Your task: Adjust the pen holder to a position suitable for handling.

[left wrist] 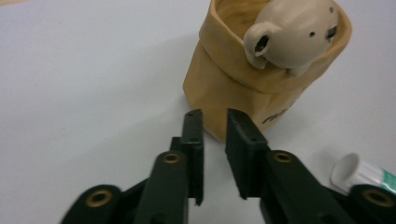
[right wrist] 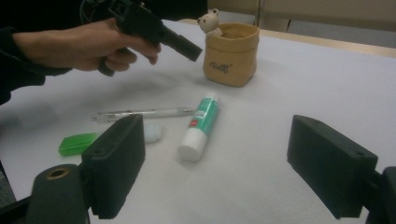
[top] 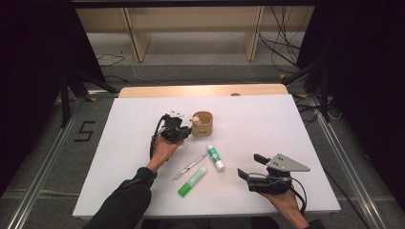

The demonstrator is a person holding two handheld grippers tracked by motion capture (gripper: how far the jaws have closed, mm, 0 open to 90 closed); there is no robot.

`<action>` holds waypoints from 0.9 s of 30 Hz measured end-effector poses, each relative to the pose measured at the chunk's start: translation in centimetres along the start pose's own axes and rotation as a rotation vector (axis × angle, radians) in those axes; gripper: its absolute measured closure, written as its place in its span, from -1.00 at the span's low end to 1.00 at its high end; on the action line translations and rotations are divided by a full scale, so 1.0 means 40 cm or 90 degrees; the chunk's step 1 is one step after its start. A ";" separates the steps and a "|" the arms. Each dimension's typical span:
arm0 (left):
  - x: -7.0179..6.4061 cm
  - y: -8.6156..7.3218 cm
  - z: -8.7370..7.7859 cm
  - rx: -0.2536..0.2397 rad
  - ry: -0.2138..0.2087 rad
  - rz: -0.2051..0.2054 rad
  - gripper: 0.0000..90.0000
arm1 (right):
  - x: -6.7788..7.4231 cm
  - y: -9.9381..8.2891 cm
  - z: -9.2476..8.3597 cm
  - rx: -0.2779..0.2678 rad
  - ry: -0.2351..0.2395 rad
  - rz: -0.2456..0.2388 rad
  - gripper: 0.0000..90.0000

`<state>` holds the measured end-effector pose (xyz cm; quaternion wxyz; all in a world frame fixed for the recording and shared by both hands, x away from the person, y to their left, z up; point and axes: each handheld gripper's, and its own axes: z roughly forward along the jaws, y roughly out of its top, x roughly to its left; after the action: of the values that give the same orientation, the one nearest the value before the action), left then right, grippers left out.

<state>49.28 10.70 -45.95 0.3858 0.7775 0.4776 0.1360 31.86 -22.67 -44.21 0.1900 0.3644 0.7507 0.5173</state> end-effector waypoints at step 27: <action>-0.101 -0.008 -0.125 0.078 -0.066 0.074 -0.50 | 0.002 0.000 0.000 0.004 -0.001 -0.003 -0.55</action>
<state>44.11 9.71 -42.21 0.3533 0.8318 0.4189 0.0884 31.81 -22.59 -44.19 0.1903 0.3638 0.7530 0.5142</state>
